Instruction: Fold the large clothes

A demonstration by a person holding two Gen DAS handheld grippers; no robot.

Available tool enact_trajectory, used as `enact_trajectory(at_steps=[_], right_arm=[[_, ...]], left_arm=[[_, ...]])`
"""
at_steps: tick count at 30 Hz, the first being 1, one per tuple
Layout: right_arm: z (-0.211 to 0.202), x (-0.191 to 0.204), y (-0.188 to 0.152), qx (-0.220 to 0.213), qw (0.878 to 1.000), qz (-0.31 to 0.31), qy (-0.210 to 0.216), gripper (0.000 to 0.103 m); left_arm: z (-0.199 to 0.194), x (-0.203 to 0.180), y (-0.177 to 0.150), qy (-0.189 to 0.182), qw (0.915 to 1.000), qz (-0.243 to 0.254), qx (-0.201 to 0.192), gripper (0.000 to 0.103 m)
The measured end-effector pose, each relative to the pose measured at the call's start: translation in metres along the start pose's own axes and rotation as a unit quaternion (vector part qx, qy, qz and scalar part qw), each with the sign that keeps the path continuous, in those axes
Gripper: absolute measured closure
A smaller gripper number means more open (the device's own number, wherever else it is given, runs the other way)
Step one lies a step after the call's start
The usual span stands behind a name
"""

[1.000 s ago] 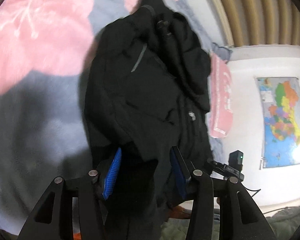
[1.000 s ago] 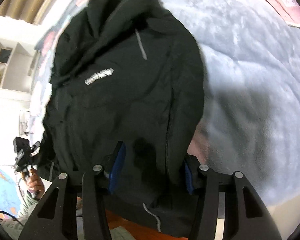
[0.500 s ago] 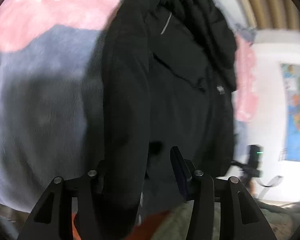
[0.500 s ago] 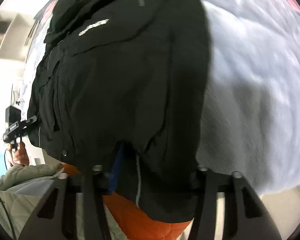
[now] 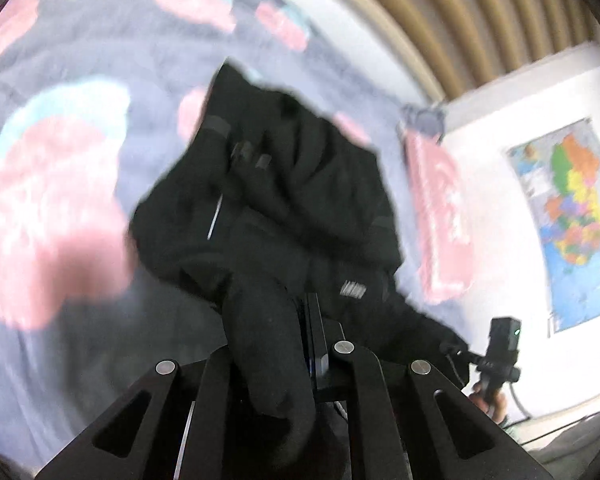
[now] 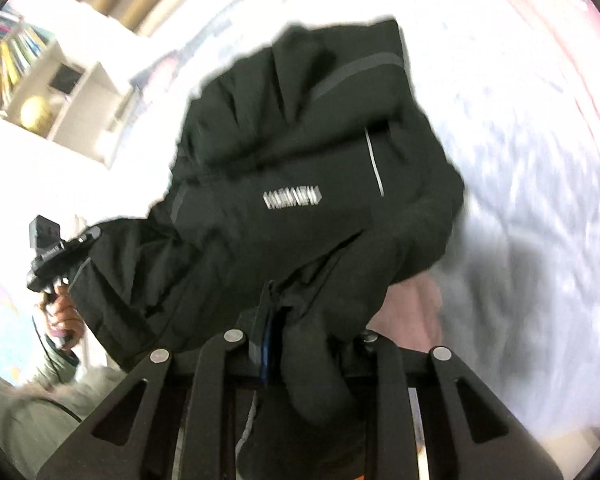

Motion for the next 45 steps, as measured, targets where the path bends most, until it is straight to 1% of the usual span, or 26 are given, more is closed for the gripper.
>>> enact_trajectory(at_steps=[5, 9, 11, 14, 18, 21, 23, 26, 28, 30, 32, 35, 37, 38, 40, 43, 45], right_arm=[[-0.025, 0.002, 0.044, -0.044, 0.999, 0.008, 0.027, 0.077], [-0.044, -0.01, 0.081, -0.076, 0.996, 0.016, 0.04, 0.077], [-0.05, -0.012, 0.102, -0.093, 0.995, 0.013, 0.036, 0.077], [-0.054, -0.011, 0.131, -0.113, 0.993, 0.01, 0.033, 0.077], [-0.039, -0.013, 0.177, -0.12, 0.992, 0.024, 0.024, 0.077], [-0.013, -0.024, 0.213, -0.11, 0.992, 0.057, 0.018, 0.077], [0.008, -0.032, 0.235, -0.097, 0.992, 0.077, 0.009, 0.077], [0.046, -0.047, 0.263, -0.066, 0.992, 0.111, 0.003, 0.077], [0.077, -0.057, 0.28, -0.04, 0.991, 0.123, -0.016, 0.077], [0.102, -0.063, 0.287, -0.02, 0.991, 0.13, -0.027, 0.076], [0.128, -0.07, 0.293, 0.005, 0.99, 0.14, -0.032, 0.076], [0.156, -0.076, 0.298, 0.026, 0.988, 0.147, -0.035, 0.075], [0.172, -0.077, 0.3, 0.034, 0.988, 0.142, -0.043, 0.076], [0.177, -0.078, 0.301, 0.037, 0.988, 0.14, -0.046, 0.076], [0.188, -0.078, 0.302, 0.044, 0.988, 0.138, -0.053, 0.076], [0.194, -0.077, 0.303, 0.046, 0.988, 0.133, -0.06, 0.076], [0.194, -0.076, 0.302, 0.046, 0.988, 0.133, -0.06, 0.076]], left_arm=[[-0.015, -0.02, 0.039, -0.01, 0.9989, 0.02, -0.041, 0.092], [-0.024, -0.027, 0.065, -0.024, 0.9972, 0.025, -0.067, 0.092], [-0.018, -0.031, 0.075, -0.024, 0.9964, 0.028, -0.076, 0.092], [-0.014, -0.031, 0.098, -0.031, 0.9952, 0.025, -0.089, 0.092], [0.004, -0.026, 0.133, -0.03, 0.9945, 0.014, -0.099, 0.091], [0.027, -0.018, 0.163, -0.023, 0.9951, -0.001, -0.096, 0.091], [0.046, -0.008, 0.181, -0.011, 0.9958, -0.011, -0.09, 0.091], [0.079, 0.011, 0.206, 0.023, 0.9968, -0.02, -0.074, 0.091], [0.103, 0.026, 0.22, 0.054, 0.9967, -0.02, -0.057, 0.091], [0.125, 0.042, 0.228, 0.073, 0.9961, -0.027, -0.042, 0.09], [0.148, 0.064, 0.234, 0.085, 0.995, -0.046, -0.024, 0.088], [0.179, 0.096, 0.234, 0.091, 0.9922, -0.085, 0.0, 0.088], [0.195, 0.109, 0.232, 0.099, 0.9902, -0.098, 0.013, 0.088], [0.204, 0.114, 0.229, 0.106, 0.9891, -0.1, 0.021, 0.088], [0.214, 0.115, 0.228, 0.121, 0.9884, -0.086, 0.031, 0.088], [0.218, 0.109, 0.228, 0.136, 0.9876, -0.067, 0.042, 0.088], [0.217, 0.106, 0.228, 0.138, 0.9877, -0.058, 0.046, 0.088]])
Point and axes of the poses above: each gripper's, at about its wrist camera, not at the fingertips, and z roughly the way its jaws point, x to its left, y to its top, the point moved 1 cm from there along z, roughly the way its jaws point, and after that the axes turned 9 degrees about -y, right-handed, at the moved point
